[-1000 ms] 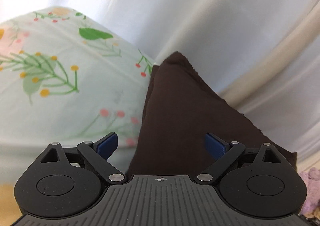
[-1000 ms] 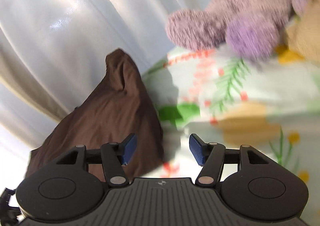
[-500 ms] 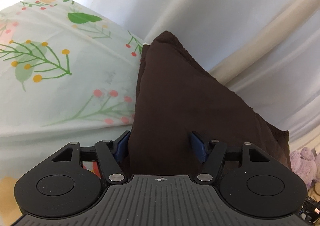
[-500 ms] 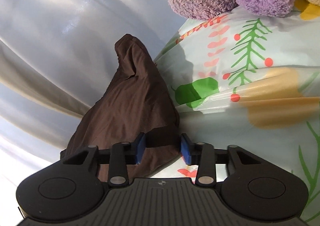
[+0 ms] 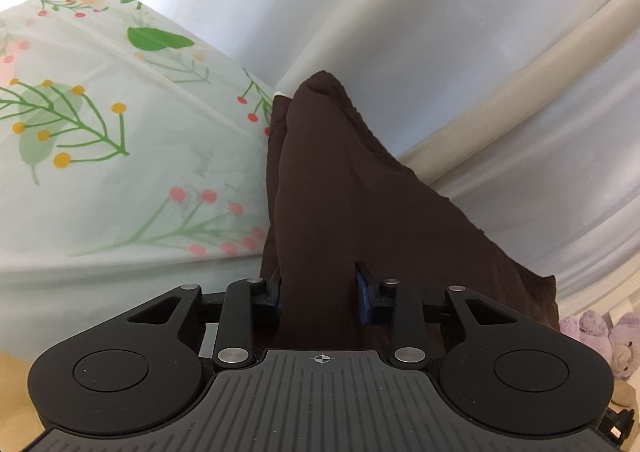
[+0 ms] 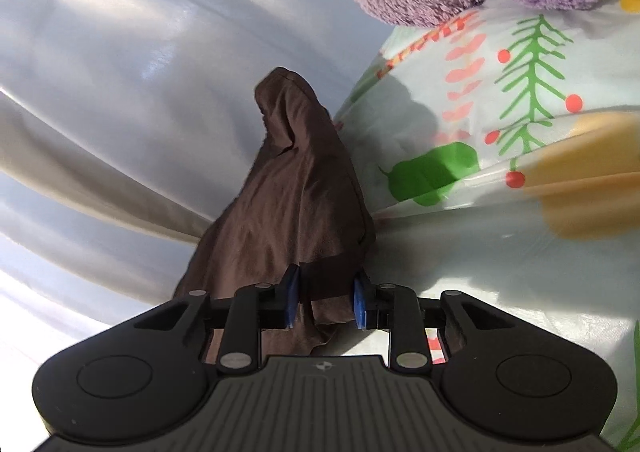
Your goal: Fold large clothes
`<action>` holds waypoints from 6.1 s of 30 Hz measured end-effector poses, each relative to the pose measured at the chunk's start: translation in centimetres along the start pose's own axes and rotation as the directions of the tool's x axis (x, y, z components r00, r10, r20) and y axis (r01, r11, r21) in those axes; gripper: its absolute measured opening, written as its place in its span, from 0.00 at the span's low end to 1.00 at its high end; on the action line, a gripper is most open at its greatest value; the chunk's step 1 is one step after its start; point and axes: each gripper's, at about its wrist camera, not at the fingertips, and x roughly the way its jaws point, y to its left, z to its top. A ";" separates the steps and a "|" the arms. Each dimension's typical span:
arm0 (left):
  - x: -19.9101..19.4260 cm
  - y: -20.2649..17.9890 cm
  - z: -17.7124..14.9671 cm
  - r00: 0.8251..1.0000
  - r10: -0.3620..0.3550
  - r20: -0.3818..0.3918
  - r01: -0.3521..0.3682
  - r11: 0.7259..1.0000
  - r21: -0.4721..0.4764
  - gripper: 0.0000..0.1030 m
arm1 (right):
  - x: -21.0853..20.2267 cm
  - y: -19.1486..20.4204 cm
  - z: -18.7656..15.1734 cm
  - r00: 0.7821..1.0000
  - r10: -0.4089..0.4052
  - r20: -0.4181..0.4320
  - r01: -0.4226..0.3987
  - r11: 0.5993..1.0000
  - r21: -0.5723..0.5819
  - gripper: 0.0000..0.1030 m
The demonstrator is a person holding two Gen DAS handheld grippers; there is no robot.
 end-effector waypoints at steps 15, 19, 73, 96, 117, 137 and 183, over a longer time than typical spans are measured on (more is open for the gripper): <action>-12.8 -1.9 -5.7 0.997 -0.075 0.011 0.076 0.997 -0.011 0.22 | -11.8 0.8 -6.5 0.998 0.007 -0.065 -0.013 0.996 -0.087 0.18; -15.7 -0.9 -8.7 1.000 -0.011 -0.026 0.010 1.000 -0.029 0.26 | -14.8 -0.8 -9.0 0.996 -0.064 -0.070 0.059 0.996 -0.066 0.20; 10.5 -18.8 -11.3 0.974 0.174 0.144 -0.220 0.873 0.435 0.98 | 13.9 14.8 -14.7 0.979 -0.188 0.082 0.190 0.678 -0.710 0.13; 5.8 -7.9 -4.9 0.928 0.280 0.245 -0.351 0.876 0.330 1.00 | 5.9 2.6 -1.4 0.953 -0.227 0.202 0.290 0.878 -0.380 0.00; -7.3 -1.9 -6.5 0.939 0.292 0.182 -0.305 0.951 0.050 1.00 | -0.7 10.0 -10.3 0.955 -0.176 0.237 0.276 0.820 -0.501 0.37; -10.8 4.6 -10.7 1.000 0.009 0.013 -0.003 0.941 -0.340 0.71 | 3.1 17.7 -21.2 0.983 0.062 -0.171 -0.151 0.804 -0.575 0.22; -0.7 -18.8 -14.4 0.919 -0.324 -0.227 0.371 0.903 0.215 0.44 | 1.2 13.8 -14.2 0.979 0.131 -0.159 -0.164 0.962 -0.217 0.26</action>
